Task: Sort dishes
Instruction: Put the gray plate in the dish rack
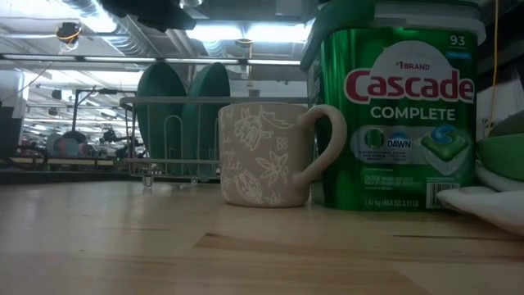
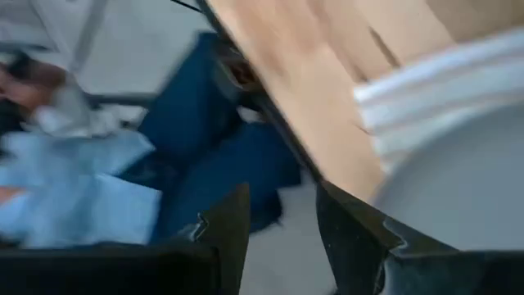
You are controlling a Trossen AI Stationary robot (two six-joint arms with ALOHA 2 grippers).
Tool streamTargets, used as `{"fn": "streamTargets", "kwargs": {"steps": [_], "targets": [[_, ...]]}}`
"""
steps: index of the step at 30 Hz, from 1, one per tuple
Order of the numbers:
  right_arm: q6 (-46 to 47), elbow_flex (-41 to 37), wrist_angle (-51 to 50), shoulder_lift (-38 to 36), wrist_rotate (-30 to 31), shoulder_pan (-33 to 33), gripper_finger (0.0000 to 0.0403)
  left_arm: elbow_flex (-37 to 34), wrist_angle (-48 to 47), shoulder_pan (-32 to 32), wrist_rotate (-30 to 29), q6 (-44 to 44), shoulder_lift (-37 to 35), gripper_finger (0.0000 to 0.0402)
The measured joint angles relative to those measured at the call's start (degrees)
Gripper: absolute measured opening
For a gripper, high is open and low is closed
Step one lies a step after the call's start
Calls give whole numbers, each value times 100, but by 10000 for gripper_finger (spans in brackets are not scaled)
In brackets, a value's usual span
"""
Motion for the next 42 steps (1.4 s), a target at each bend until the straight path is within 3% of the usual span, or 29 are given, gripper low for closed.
{"fn": "streamTargets", "kwargs": {"steps": [5,12,23,33,42], "targets": [[0,0,-217,166,-114,255,145,0,-5,0,0,133,0,84],[397,0,-155,525,388,486,145,0,-46,0,0,150,0,84],[1100,0,-228,1342,-650,479,145,0,-55,0,0,204,0,84],[1095,0,-1085,1716,-612,471,145,0,-80,0,0,193,0,84],[1113,0,-672,1844,-577,473,145,0,-138,0,0,189,0,84]]}}
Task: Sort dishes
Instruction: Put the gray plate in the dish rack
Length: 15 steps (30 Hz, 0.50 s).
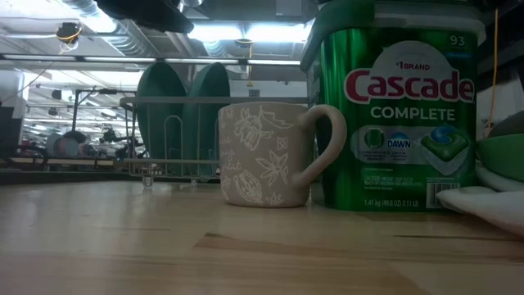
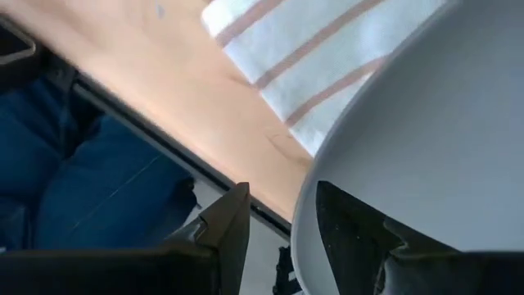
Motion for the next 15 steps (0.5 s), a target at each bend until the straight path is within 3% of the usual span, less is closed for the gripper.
{"fn": "streamTargets", "kwargs": {"steps": [5,15], "targets": [[339,1,-200,0,301,0,145,0,-63,0,0,-16,0,84],[766,2,-271,52,302,0,145,0,-68,0,0,-12,0,84]]}}
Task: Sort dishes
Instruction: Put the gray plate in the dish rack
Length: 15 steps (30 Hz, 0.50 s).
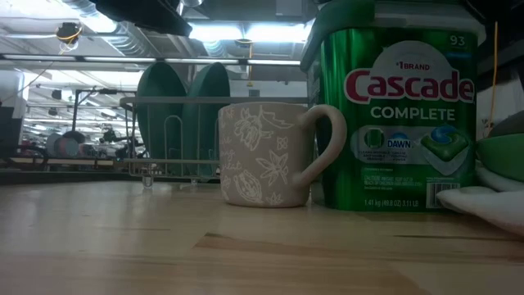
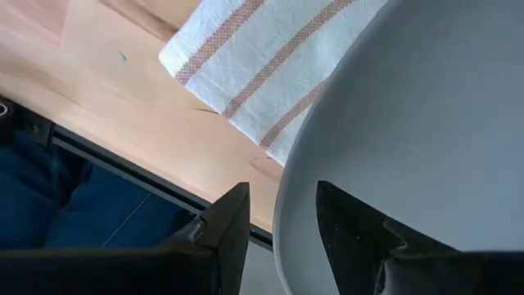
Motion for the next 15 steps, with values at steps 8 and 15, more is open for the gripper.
{"fn": "streamTargets", "kwargs": {"steps": [8,15], "targets": [[1,0,5,234,-145,0,144,0,0,-4,0,-5,0,84],[-5,4,61,335,-358,0,84,0,2,-4,0,4,0,84]]}}
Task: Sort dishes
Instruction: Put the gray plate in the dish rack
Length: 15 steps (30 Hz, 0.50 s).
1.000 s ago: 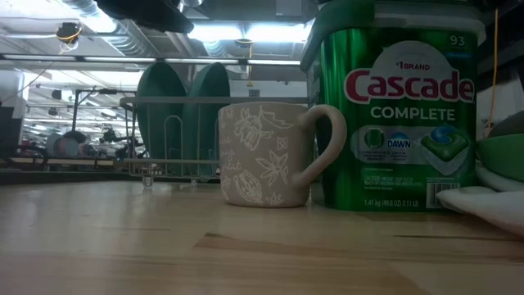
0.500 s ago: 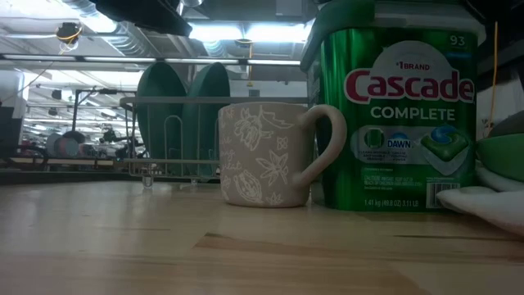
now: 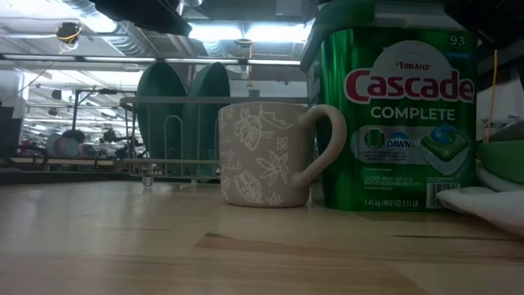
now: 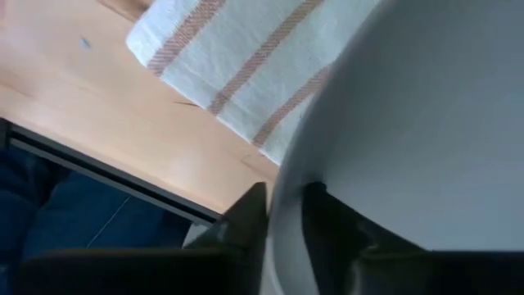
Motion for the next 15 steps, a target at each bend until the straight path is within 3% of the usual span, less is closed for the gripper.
{"fn": "streamTargets", "kwargs": {"steps": [5,10,15], "targets": [[-27,4,38,-10,-15,0,14,0,-2,-4,0,1,0,84],[-79,30,38,-11,-258,-4,25,0,0,-2,0,-4,0,84],[-283,312,-163,-11,-494,0,8,0,2,-2,0,-1,0,84]]}}
